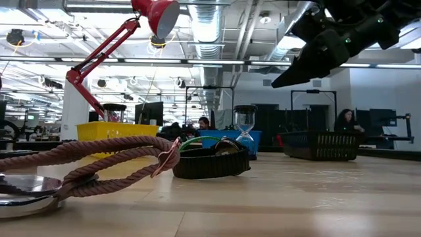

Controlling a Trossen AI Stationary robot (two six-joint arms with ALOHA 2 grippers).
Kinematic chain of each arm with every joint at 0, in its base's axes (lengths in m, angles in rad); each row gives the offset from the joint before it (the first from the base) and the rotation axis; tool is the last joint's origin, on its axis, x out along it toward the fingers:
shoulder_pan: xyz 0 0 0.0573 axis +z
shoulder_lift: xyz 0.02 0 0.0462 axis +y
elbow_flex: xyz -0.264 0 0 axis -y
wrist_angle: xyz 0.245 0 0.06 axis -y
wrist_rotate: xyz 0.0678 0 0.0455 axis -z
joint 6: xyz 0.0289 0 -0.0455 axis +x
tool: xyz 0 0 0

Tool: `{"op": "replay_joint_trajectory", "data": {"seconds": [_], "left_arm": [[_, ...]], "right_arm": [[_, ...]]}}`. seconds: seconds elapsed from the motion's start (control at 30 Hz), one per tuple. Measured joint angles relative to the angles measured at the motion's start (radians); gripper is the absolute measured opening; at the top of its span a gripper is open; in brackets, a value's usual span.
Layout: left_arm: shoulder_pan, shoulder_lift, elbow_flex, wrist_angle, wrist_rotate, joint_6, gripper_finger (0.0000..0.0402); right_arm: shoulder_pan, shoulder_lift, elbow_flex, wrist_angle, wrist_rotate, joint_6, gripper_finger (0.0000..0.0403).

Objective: Pick & Place Office items
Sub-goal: Put the green hourglass into the yellow bin

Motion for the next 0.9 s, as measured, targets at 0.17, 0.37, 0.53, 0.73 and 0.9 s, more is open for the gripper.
{"op": "replay_joint_trajectory", "data": {"seconds": [0.17, 0.37, 0.53, 0.73, 0.9], "left_arm": [[-0.122, 0.05, 0.145, -0.128, -0.089, 0.029, 0.0246], [-0.286, 0.131, 0.363, -0.442, -0.366, 0.087, 0.0252], [-0.385, 0.215, 0.5, -0.645, -0.517, 0.042, 0.0255], [-0.451, 0.289, 0.516, -0.824, -0.501, -0.15, 0.0255], [-0.49, 0.326, 0.47, -0.956, -0.401, -0.446, 0.0255]], "right_arm": [[-0.01, 0.0, 0.0, -0.004, 0.0, 0.0, 0.0168], [-0.01, 0.0, 0.0, -0.004, 0.0, 0.002, 0.0168], [-0.01, 0.0, 0.0, -0.004, 0.0, 0.003, 0.0168], [-0.01, 0.0, 0.0, -0.004, 0.0, 0.003, 0.0168], [-0.006, 0.0, 0.0, -0.008, -0.002, 0.003, 0.0168]]}}
